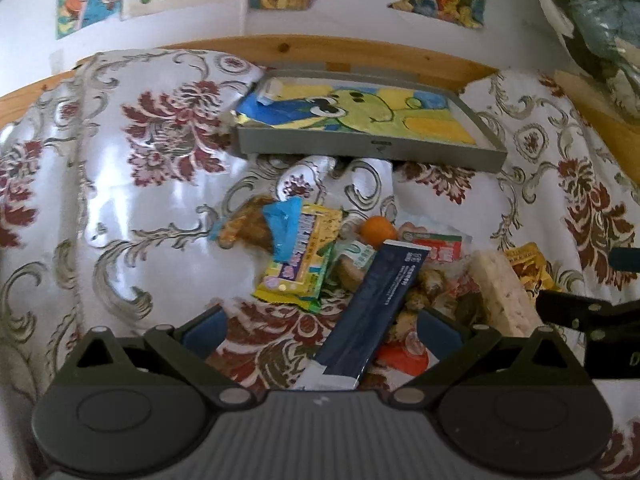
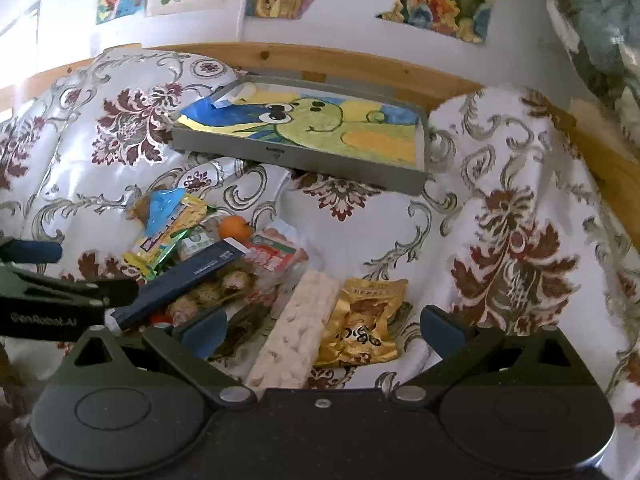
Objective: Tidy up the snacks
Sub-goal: 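Move left tool toward the navy blue packet while right tool approaches the white nougat bar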
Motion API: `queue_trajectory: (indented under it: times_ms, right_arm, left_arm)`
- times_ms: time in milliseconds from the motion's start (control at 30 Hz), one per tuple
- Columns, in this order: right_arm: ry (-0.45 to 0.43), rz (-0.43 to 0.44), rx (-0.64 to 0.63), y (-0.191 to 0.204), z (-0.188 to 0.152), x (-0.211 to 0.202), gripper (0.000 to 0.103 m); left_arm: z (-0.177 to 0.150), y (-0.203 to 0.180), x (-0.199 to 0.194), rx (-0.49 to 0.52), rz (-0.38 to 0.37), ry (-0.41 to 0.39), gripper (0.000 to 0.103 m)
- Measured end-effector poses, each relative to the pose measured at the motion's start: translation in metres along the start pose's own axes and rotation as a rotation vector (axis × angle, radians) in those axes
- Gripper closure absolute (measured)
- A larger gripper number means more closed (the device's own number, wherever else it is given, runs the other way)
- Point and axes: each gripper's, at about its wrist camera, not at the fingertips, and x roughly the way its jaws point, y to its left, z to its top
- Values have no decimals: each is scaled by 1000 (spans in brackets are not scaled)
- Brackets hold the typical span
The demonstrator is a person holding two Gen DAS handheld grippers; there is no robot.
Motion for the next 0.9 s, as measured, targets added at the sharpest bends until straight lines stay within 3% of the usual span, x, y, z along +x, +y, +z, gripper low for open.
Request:
queue_trajectory:
  times_ms: [267,500,700,900]
  right_arm:
    - [33,18,-13,5,-4,9,4]
    - [80,55,2,7,-8,22,18]
    - [91,80,7,12,-10,30,26]
    - [108,71,40,9,-11,38,33]
  left_arm:
    - [6,4,22,50,-49,30,0]
    - [12,8,42,68,-79,89,1]
    - [15,13,57,19,-150,142,7]
    - [20,13,65,1,-165,155,9]
